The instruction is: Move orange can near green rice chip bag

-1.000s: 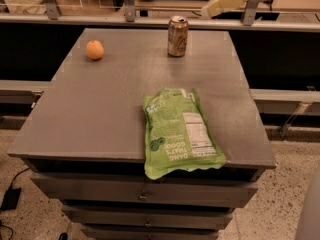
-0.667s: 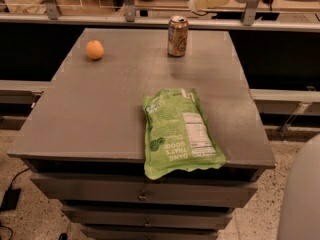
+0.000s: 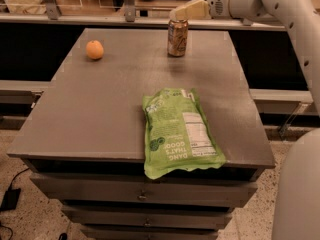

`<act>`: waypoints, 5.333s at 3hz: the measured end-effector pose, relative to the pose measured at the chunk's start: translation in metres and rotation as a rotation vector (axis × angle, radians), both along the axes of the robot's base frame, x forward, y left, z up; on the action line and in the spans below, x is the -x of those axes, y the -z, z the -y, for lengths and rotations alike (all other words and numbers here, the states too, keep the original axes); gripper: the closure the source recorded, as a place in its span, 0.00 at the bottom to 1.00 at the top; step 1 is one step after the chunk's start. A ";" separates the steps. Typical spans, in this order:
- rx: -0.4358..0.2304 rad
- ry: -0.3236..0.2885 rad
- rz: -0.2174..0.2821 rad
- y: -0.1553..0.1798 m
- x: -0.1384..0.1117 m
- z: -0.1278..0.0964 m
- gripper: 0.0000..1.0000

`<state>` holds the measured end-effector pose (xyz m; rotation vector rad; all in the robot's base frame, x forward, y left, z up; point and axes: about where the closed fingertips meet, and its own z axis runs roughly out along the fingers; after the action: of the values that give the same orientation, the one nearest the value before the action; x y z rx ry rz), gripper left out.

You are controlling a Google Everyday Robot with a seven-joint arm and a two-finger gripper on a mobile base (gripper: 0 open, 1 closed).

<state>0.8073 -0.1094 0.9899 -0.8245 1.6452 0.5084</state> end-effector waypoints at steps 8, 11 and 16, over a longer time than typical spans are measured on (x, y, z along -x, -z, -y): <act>0.064 -0.196 -0.010 -0.008 0.058 0.004 1.00; 0.044 -0.425 0.015 -0.001 0.114 -0.049 1.00; 0.027 -1.071 -0.041 0.039 0.352 -0.174 1.00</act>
Offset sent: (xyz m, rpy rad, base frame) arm 0.0187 0.0317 -0.0758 0.0499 0.0770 0.0318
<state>0.4554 0.0642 0.9507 -1.7078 1.1267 1.2318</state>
